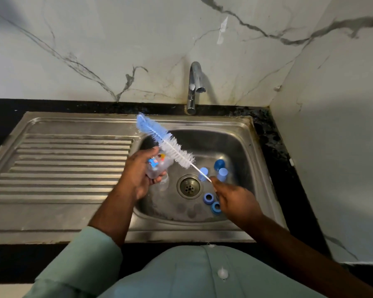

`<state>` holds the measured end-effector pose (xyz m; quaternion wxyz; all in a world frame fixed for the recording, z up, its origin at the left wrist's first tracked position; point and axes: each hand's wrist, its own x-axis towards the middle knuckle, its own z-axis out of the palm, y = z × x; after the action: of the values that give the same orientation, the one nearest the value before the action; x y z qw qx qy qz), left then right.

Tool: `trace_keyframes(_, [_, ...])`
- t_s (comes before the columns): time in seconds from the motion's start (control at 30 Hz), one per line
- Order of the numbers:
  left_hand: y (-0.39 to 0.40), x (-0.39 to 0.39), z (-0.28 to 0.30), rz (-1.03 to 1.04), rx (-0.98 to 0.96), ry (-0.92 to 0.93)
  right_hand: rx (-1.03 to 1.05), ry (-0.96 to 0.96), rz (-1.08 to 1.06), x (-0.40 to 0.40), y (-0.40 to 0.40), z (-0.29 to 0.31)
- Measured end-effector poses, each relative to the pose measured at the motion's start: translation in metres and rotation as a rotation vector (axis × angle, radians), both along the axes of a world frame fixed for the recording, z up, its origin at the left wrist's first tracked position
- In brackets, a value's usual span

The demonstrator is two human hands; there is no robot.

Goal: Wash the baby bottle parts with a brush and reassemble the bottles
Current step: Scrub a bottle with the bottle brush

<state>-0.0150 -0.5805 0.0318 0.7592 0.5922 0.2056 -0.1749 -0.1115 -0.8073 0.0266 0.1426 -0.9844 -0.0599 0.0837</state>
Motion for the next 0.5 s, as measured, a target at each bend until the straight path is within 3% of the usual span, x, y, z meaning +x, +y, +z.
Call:
trace_keyframes(0.1, [-0.019, -0.006, 0.002, -0.054, -0.008, 0.112, 0.062, -0.067, -0.048, 0.019, 0.013, -0.002])
trace_keyframes(0.23, [0.002, 0.008, 0.010, 0.021, -0.319, 0.193, 0.091, -0.119, -0.038, 0.005, 0.003, -0.011])
trace_keyframes(0.4, [-0.015, -0.003, 0.007, -0.090, -0.398, 0.345, 0.176, -0.211, 0.011, 0.003, 0.006, -0.014])
trace_keyframes(0.5, [-0.011, 0.000, 0.010, -0.023, -0.547, 0.325, 0.146, -0.256, -0.025, 0.005, -0.005, -0.014])
